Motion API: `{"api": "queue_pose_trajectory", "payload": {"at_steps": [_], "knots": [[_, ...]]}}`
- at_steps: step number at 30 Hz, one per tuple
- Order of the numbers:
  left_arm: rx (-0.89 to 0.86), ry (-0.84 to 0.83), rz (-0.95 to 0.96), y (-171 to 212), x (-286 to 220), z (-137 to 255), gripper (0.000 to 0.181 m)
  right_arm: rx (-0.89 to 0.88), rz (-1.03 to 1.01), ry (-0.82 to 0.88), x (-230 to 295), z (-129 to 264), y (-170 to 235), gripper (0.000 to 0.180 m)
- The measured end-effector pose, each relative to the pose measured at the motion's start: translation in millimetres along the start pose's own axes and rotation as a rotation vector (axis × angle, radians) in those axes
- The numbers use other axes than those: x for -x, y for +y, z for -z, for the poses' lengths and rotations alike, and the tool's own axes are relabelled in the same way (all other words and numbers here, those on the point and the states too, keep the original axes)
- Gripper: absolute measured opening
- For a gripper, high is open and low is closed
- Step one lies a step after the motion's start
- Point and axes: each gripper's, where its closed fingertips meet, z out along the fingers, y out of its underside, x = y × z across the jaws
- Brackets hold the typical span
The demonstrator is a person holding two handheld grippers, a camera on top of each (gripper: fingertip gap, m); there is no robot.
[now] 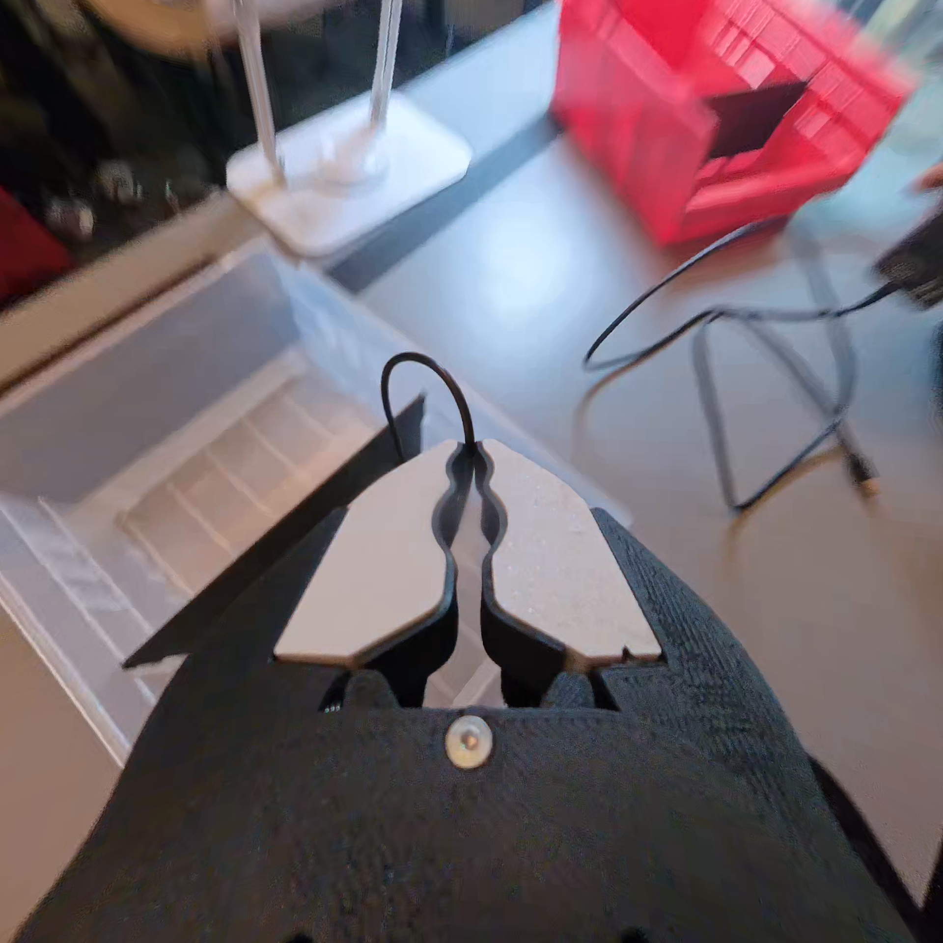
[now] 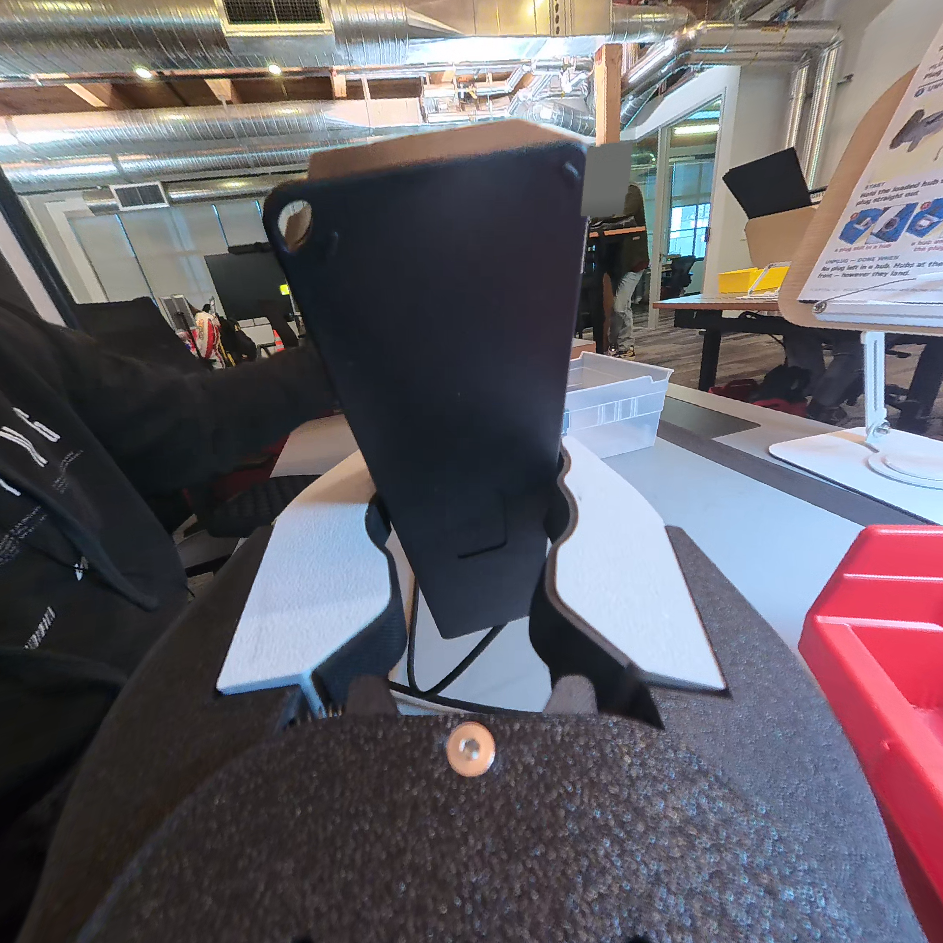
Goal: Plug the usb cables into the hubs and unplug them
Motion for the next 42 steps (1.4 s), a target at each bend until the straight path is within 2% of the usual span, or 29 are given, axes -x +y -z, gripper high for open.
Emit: {"api": "queue_pose_trajectory", "payload": {"at_steps": [1, 5, 8, 12, 14, 17, 19, 23, 27, 31, 36, 42], "knots": [[-0.084, 0.046, -0.014, -20, -14, 14, 0.003, 0.006, -0.001, 0.0, 0, -1, 2, 0.06], [-0.39, 0.413, -0.048, -77, -100, 60, 0.003, 0.025, -0.001, 0.0, 1, -5, 7, 0.06], [-0.474, 0.625, 0.089, -83, -137, 64, 0.003, 0.023, 0.003, 0.011, 0, -5, 6, 0.06], [-0.404, 0.747, 0.323, -37, -152, 26, 0.003, 0.012, 0.012, 0.04, -6, 1, 2, 0.06], [-0.319, 0.71, 0.365, 1, -150, 2, 0.004, 0.01, 0.01, 0.051, -9, 3, 2, 0.06], [-0.233, 0.609, 0.364, 42, -139, -10, 0.014, 0.01, -0.001, 0.05, -12, 4, 3, 0.06], [-0.216, 0.518, 0.304, 53, -130, -6, 0.015, 0.017, -0.002, 0.039, -11, 2, 5, 0.06], [-0.169, 0.396, 0.091, 50, -133, -4, 0.017, 0.016, -0.003, -0.022, -2, -2, 8, 0.06], [-0.01, 0.398, -0.2, 57, -170, -30, 0.02, -0.002, -0.03, -0.127, 13, -3, 10, 0.059], [0.192, 0.451, -0.353, 75, -195, -67, 0.023, -0.029, -0.054, -0.208, 24, -2, 8, 0.059], [0.405, 0.417, -0.594, 95, -191, -96, 0.029, -0.026, -0.066, -0.213, 23, 1, 8, 0.059], [0.591, 0.418, -0.836, 116, -176, -100, 0.033, -0.013, -0.067, -0.193, 18, 2, 10, 0.059]]}}
